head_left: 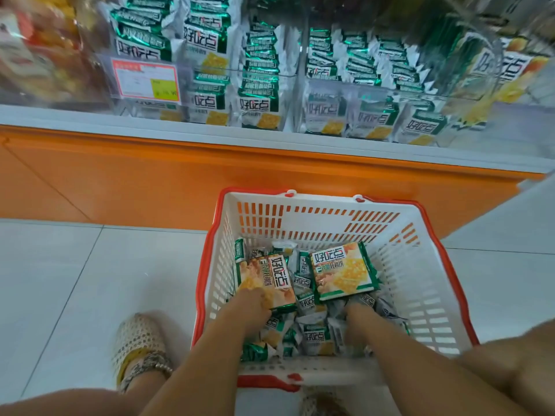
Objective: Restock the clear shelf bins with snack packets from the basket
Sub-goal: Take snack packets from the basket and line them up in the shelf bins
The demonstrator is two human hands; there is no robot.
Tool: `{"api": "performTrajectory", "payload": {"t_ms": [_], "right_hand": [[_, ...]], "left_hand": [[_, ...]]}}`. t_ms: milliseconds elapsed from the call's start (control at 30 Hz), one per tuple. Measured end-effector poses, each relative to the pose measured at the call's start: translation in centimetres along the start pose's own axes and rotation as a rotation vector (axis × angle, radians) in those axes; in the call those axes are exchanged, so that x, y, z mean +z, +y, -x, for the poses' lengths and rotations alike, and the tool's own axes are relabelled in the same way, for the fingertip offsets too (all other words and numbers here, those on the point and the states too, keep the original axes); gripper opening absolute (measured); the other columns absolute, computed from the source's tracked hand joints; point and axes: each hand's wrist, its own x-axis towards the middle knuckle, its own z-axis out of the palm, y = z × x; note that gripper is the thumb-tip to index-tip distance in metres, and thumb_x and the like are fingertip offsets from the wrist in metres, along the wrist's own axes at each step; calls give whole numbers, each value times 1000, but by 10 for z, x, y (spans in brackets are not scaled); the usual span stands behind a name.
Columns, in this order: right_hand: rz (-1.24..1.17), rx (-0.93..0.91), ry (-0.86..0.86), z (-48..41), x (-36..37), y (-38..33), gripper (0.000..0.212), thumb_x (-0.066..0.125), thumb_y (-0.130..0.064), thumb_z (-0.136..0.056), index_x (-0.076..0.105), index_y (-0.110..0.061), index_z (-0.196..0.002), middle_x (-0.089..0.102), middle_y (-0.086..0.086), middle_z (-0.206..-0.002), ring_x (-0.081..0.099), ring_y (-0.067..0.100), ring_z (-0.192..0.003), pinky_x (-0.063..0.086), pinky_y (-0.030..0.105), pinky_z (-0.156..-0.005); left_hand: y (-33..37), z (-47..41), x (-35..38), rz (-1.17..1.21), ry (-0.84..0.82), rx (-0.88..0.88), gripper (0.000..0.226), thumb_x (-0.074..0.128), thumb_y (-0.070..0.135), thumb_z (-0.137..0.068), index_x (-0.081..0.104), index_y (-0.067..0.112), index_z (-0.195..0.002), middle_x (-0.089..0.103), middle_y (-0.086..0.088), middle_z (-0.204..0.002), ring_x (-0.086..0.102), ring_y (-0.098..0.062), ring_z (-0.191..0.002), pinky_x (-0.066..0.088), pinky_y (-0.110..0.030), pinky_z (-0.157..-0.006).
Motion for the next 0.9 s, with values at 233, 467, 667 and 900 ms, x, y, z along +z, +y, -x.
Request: {"api": "performTrajectory", "payload": {"t_ms": [233,467,667,900], "right_hand": [[109,-190,-49,27,-44,-14,45,63,-9,-85,57,-10,-130,55,8,-132,56,23,-114,47,31,-93],[-77,-588,327,131,-149,-36,40,51,10,-83,65,-19,-106,48,2,-138,42,20,-128,39,27,-90],[-67,-797,573,220,-190,-25,47,50,11,-79,64,-31,-96,51,-10,-113,50,10,-111,42,20,-67],[-354,-1009,756,237,-194,-31,53,65,7,-78,60,-46,-80,59,-8,-106,55,-6,-81,47,32,-69]], "left_hand": [[10,1,-13,41,9,25,41,43,25,-98,46,10,-136,48,-10,-139,48,-24,-125,38,-30,-99],[57,44,-98,453,34,167,34,45,23,-100,52,12,-131,53,-10,-131,53,-21,-104,48,-37,-88],[84,110,-185,735,-226,311,26,48,33,-98,61,26,-120,59,-2,-126,61,-21,-105,54,-40,-84],[74,157,-219,667,-226,384,35,59,34,-83,59,29,-118,70,1,-102,66,-17,-86,54,-38,-84]]}}
